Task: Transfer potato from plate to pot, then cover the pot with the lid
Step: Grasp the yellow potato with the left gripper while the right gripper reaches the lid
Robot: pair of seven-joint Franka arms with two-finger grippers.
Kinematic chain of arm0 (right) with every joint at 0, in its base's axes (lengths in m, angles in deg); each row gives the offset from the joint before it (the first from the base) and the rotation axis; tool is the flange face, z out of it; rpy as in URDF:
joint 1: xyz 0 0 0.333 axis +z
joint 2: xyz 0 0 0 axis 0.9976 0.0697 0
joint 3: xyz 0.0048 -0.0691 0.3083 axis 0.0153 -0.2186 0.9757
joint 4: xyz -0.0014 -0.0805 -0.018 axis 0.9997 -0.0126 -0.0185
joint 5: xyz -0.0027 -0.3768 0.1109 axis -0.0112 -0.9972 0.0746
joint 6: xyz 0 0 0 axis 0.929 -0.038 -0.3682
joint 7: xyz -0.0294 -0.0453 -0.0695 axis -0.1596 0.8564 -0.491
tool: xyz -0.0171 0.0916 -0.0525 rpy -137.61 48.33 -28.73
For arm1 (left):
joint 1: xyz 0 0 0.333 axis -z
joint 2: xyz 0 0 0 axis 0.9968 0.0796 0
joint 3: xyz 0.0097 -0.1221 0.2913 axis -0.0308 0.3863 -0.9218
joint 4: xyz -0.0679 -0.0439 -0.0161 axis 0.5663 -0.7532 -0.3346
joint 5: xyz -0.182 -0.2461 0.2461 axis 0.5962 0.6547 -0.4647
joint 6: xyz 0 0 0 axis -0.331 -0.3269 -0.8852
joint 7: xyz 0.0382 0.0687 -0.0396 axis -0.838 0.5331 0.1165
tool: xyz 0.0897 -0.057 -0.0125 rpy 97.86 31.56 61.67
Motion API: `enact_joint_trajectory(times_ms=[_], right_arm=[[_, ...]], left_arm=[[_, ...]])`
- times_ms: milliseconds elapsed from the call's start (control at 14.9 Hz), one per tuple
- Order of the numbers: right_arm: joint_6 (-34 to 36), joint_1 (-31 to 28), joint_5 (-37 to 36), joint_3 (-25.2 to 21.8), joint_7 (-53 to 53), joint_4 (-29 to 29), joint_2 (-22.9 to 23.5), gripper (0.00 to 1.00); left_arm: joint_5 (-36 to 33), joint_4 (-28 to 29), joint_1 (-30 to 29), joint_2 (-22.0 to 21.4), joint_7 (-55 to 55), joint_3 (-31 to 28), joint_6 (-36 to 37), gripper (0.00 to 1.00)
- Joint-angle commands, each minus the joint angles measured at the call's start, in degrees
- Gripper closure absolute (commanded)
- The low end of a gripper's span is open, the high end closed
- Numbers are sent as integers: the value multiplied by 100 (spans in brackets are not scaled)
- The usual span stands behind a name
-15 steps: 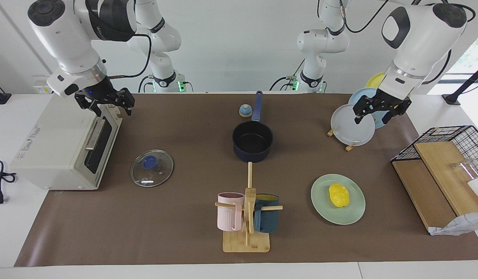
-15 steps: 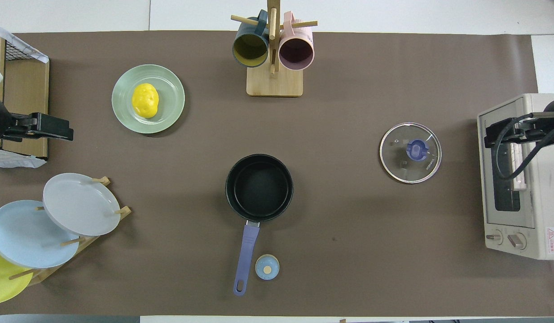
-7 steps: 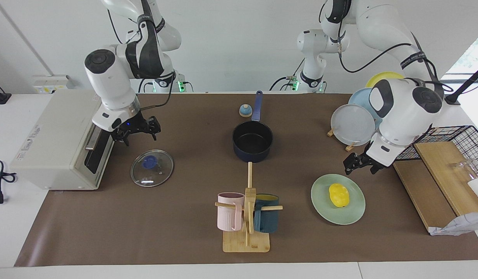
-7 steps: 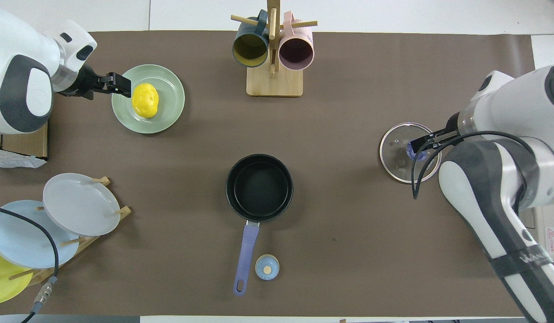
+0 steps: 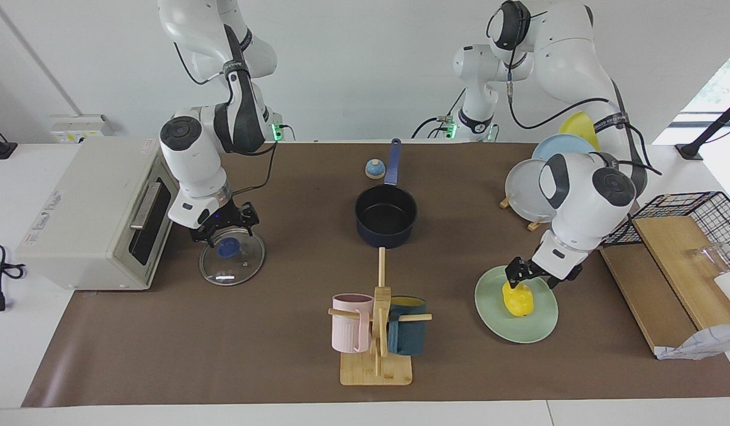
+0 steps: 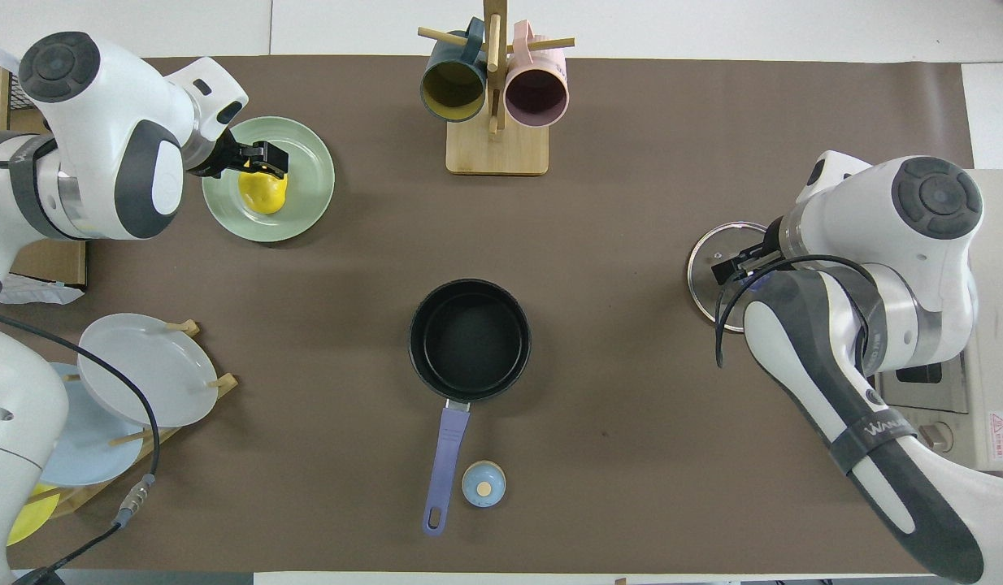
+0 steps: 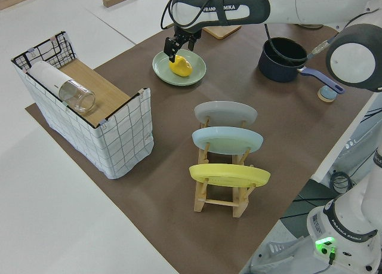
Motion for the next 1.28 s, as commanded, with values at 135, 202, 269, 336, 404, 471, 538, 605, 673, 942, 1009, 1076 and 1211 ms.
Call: enact_joint_trajectory(times_ms=[135,202,269,336,404,471,538,605,673,942,1009,1076,1211], right_arm=[[-360,-313,60,17,-123,250,253,0],[-369,-304,77,17,-18,250,262,0],[-386,-278,130,17,104,250,262,0],[-395,-269,156,17,184,267,254,0],[-404,-260,165,17,202,294,254,2],[-404,-269,165,17,194,294,271,4],[-413,-287,165,17,185,285,332,5],[-439,-287,165,17,185,285,341,10],[-439,-287,165,17,185,285,341,15],[-396,-269,165,17,185,276,341,32],[-378,-269,165,17,185,267,341,39],[-360,-269,165,17,185,250,341,45],[-273,-269,165,17,185,215,341,55]], left_arm=[[-276,159,45,151,109,-57,-372,0],[-276,220,45,151,109,-57,-407,0],[-303,325,45,133,109,-57,-469,0],[-303,413,45,116,109,-57,-556,0],[-303,457,45,116,109,-57,-609,0],[-303,449,45,116,109,-57,-619,3],[-303,449,45,116,109,-57,-619,16],[-303,414,45,116,100,-57,-610,42],[-303,379,45,116,91,-48,-584,82],[-198,71,45,29,126,-31,-207,100],[-119,54,45,-225,161,-31,38,100],[-66,62,71,-445,248,-31,310,100],[-57,97,368,-1042,686,-13,1161,100]])
